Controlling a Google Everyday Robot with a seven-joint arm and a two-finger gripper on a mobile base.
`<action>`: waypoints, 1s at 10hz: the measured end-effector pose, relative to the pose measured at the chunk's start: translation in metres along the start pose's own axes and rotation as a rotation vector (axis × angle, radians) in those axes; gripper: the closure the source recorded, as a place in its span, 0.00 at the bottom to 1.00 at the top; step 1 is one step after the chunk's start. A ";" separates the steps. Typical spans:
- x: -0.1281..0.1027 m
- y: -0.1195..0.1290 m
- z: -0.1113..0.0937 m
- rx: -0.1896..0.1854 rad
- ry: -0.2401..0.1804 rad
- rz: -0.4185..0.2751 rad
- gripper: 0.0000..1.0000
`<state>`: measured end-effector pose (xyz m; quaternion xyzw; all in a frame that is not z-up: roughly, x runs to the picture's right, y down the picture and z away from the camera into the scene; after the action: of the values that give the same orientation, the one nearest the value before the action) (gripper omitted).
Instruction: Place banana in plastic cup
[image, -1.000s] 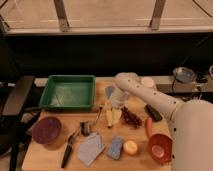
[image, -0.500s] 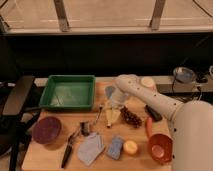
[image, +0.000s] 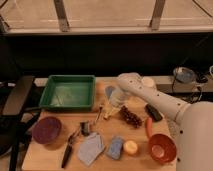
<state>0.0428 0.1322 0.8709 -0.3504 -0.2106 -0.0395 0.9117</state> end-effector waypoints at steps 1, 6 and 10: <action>0.000 -0.008 -0.023 0.042 0.022 -0.008 1.00; 0.007 -0.079 -0.133 0.215 0.135 -0.073 0.94; 0.019 -0.122 -0.149 0.255 0.173 -0.093 0.54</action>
<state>0.0860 -0.0558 0.8556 -0.2170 -0.1508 -0.0845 0.9607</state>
